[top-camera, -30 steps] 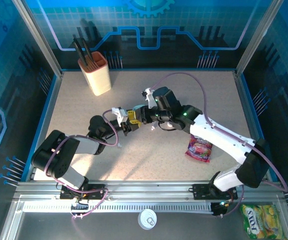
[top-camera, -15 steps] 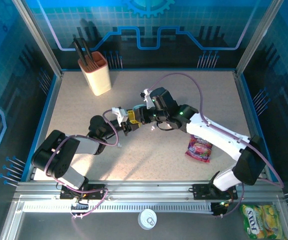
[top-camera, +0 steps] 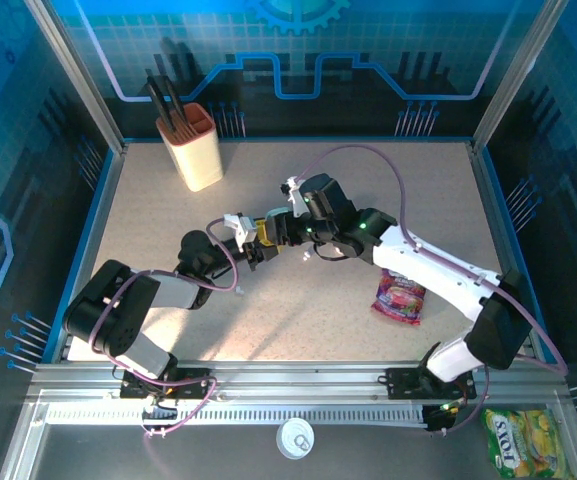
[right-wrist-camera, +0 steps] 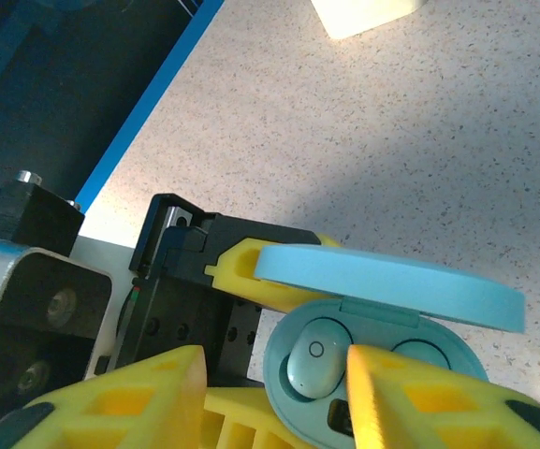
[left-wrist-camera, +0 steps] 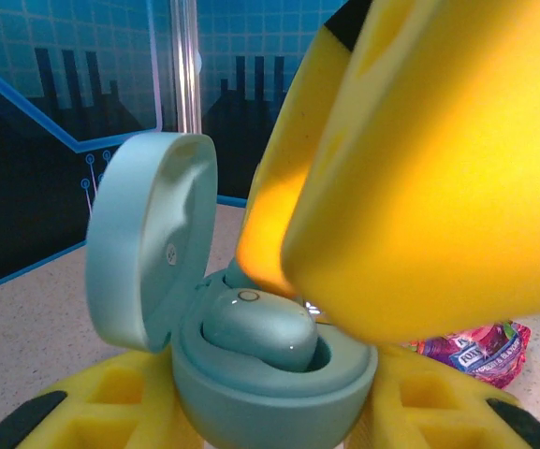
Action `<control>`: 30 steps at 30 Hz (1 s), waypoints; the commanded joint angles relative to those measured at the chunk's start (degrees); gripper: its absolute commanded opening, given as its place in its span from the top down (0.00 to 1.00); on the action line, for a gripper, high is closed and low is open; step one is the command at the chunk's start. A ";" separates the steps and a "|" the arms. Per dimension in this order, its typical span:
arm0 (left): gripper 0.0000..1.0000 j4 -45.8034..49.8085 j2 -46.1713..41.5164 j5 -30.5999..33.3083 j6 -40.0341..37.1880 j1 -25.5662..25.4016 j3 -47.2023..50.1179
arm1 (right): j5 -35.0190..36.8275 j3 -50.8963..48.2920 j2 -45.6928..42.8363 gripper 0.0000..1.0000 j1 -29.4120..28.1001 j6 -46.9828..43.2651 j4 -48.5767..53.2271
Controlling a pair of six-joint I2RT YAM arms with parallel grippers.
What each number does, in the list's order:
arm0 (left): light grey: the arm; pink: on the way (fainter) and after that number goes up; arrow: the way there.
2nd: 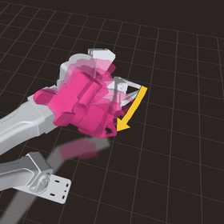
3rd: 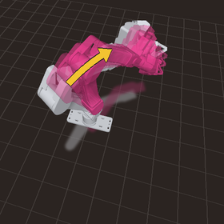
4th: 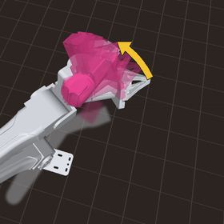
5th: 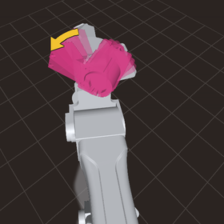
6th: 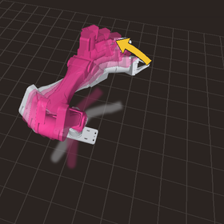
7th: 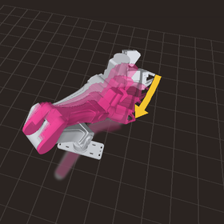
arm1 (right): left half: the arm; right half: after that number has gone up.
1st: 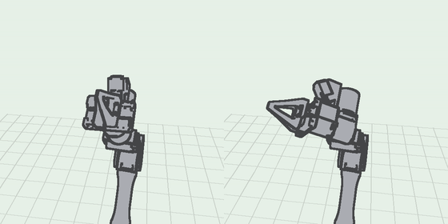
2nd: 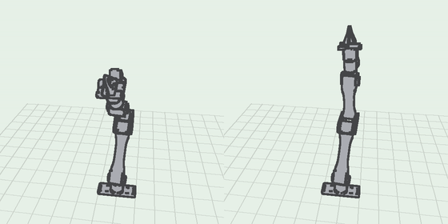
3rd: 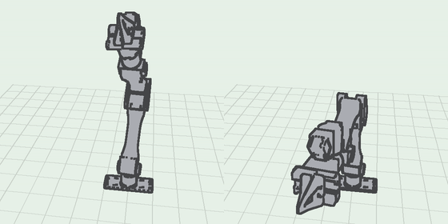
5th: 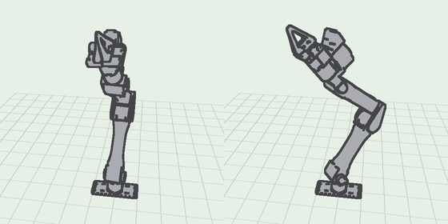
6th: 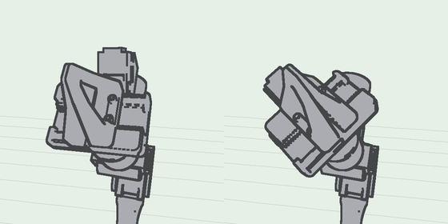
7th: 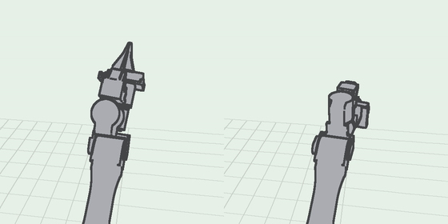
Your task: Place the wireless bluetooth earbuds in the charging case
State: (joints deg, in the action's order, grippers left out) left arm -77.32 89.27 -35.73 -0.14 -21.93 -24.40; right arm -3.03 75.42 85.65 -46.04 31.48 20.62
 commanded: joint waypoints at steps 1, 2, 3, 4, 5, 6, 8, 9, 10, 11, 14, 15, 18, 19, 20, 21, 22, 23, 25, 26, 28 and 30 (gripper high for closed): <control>0.68 -2.95 0.11 -0.57 -0.84 -0.39 -1.70 | 0.49 0.61 -3.16 0.52 0.53 -2.12 0.44; 0.68 -2.97 0.29 -0.57 -0.91 -0.37 -1.75 | -0.95 0.31 -3.85 0.50 0.52 -2.91 -0.36; 0.68 -2.99 0.43 -0.65 -0.98 -0.39 -1.71 | -1.93 0.06 -4.38 0.48 0.52 -3.37 -0.89; 0.68 -2.93 0.56 -0.87 -1.08 -0.39 -1.73 | -2.55 -0.01 -4.97 0.48 0.58 -3.92 -1.14; 0.68 -2.95 0.79 -1.08 -1.37 -0.35 -1.73 | -3.47 0.02 -5.33 0.48 0.52 -4.61 -1.29; 0.68 -2.96 0.81 -1.23 -1.78 -0.38 -1.62 | -3.75 0.35 -5.62 0.48 0.53 -5.20 -1.24; 0.68 -2.93 1.03 -1.19 -3.39 -0.64 -1.36 | -2.99 1.64 -5.76 0.53 0.56 -6.27 -0.11; 0.68 -2.92 1.04 -1.13 -4.35 -0.81 -1.14 | -2.19 2.49 -5.65 0.54 0.61 -6.73 0.75; 0.68 -2.93 0.96 -1.02 -5.33 -1.00 -0.99 | -1.02 3.56 -5.11 0.57 0.69 -7.20 1.92; 0.68 -2.94 0.90 -1.01 -6.13 -1.12 -0.78 | 0.21 4.82 -4.30 0.59 0.97 -7.54 3.40; 0.68 -2.99 0.81 -1.10 -8.57 -1.57 -0.30 | 2.31 8.54 -1.57 0.64 2.14 -7.65 7.78; 0.68 -2.97 0.64 -1.19 -9.34 -1.83 -0.06 | 2.61 9.49 -0.72 0.64 2.55 -7.38 8.78; 0.68 -2.98 0.23 -0.97 -10.27 -2.07 0.16 | 2.99 13.03 2.57 0.68 3.39 -7.41 12.91; 0.68 -2.96 0.09 -0.86 -10.15 -2.15 0.18 | 2.79 14.30 3.92 0.68 3.55 -7.67 14.17; 0.68 -3.01 -0.09 -0.64 -9.82 -2.14 0.09 | 2.64 15.26 4.84 0.68 3.59 -7.90 15.16; 0.68 -3.01 -0.32 -0.19 -8.84 -2.12 -0.03 | 2.58 15.91 5.66 0.68 3.65 -8.24 16.09; 0.68 -3.01 -0.49 0.12 -7.88 -2.10 -0.27 | 2.51 16.33 6.09 0.68 3.61 -8.44 16.67; 0.68 -2.97 -0.59 0.26 -7.25 -2.15 -0.37 | 2.49 16.36 6.24 0.68 3.64 -8.82 16.97; 0.68 -2.97 -0.62 0.79 -5.62 -2.13 -0.71 | 2.56 15.89 6.01 0.68 3.66 -9.20 17.38; 0.67 -3.01 -0.60 0.75 -5.34 -2.15 -0.83 | 2.57 15.44 5.73 0.68 3.66 -9.40 17.40; 0.67 -2.97 -0.27 0.88 -4.26 -2.06 -1.33 | 3.04 14.35 4.78 0.68 3.59 -9.69 17.39; 0.67 -2.96 0.12 0.92 -3.24 -2.10 -1.76 | 4.08 13.76 4.19 0.69 3.70 -9.61 18.02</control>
State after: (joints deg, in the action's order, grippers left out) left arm -77.89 89.73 -35.29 -5.48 -23.79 -24.62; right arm -0.43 89.76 91.61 -42.68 23.00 35.70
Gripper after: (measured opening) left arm 0.357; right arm 0.314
